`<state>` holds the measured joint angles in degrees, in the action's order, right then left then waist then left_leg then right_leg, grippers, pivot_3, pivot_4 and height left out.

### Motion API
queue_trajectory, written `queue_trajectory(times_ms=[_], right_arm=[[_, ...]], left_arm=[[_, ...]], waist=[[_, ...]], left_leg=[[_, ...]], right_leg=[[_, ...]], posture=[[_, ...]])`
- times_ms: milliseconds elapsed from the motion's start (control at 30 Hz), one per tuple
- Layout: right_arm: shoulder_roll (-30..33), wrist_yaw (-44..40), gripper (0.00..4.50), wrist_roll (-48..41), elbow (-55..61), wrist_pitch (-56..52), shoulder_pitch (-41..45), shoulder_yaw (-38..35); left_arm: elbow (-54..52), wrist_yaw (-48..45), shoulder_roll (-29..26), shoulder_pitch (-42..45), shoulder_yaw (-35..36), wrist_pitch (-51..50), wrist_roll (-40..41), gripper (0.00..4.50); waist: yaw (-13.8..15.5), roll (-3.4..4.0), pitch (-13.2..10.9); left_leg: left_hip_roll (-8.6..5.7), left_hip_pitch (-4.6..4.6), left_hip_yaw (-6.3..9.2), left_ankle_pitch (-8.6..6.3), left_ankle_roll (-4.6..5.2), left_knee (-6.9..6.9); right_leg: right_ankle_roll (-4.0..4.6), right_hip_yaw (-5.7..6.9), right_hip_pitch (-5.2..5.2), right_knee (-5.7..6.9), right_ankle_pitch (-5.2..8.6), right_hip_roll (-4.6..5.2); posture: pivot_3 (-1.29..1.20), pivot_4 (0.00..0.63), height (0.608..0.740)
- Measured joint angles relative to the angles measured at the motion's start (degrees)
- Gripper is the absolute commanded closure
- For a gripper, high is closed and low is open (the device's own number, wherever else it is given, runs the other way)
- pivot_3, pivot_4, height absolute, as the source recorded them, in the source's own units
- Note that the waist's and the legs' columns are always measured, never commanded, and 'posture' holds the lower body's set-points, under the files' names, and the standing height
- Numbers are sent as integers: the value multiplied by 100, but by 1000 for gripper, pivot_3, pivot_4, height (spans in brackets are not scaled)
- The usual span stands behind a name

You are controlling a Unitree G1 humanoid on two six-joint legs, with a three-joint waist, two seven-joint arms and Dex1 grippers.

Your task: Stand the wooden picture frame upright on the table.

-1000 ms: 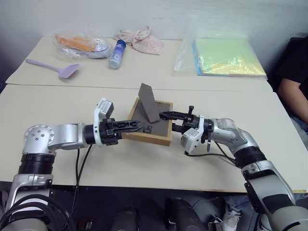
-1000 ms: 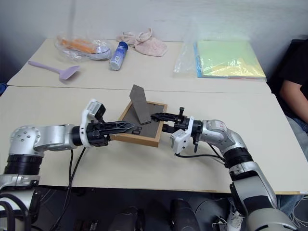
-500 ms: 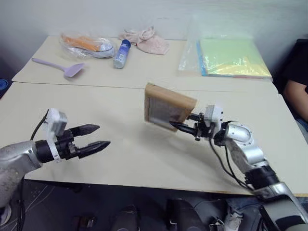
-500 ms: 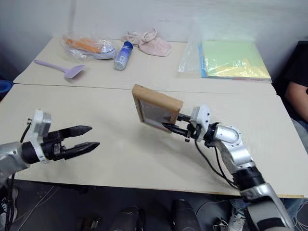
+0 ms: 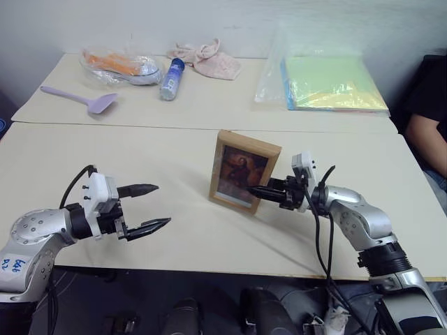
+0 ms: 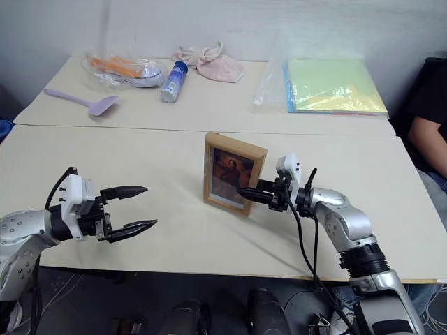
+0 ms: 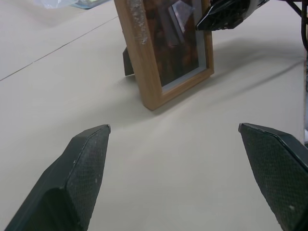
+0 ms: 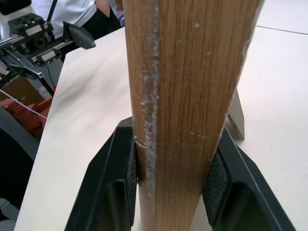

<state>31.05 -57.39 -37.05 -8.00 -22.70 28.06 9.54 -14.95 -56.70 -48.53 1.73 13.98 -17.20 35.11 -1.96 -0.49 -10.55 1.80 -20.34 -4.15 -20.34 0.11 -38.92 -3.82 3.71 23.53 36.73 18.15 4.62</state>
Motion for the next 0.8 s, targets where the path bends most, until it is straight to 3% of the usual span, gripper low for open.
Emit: queue_trajectory(times_ms=[200, 233, 467, 633, 800], right_arm=[[-210, 9, 160, 269, -94, -36, -82, -125], [-196, -45, 37, 274, -43, -11, -86, -209], [368, -835, 37, 495, 327, 637, -667, -649], [893, -1613, 37, 960, 201, 2429, -1306, -1263], [996, -1781, 37, 1459, -578, 4038, -1860, -1725]], left_arm=[[26, -106, 11, -1, -64, 22, -183, 0], [71, -109, 18, -8, -59, 83, -227, 0], [695, -186, 56, -332, 138, 583, -610, 0], [1082, -161, 56, -668, 345, 1117, -991, 0], [1188, -106, 58, -899, 580, 1331, -1093, 0]], waist=[[30, 4, -2], [33, 4, -2], [46, 3, -2], [47, 3, -2], [26, 3, -2]], left_leg=[[-2, -24, 0, -1, 1, -1], [-3, -24, 0, -1, 3, -1], [-4, -24, 0, -6, 10, -2], [-4, -18, -1, -7, 12, 0], [-2, -6, -7, -7, 9, 0]], right_leg=[[-2, 2, 18, 14, -1, 1], [-2, 2, 17, 13, -1, 1], [-3, 4, 13, -1, -1, 2], [-4, 6, 6, -22, -2, 0], [-4, 1, 0, -18, -2, 0]], posture=[[0, 150, 740], [0, 150, 740], [0, 150, 740], [0, 150, 740], [0, 150, 740]])
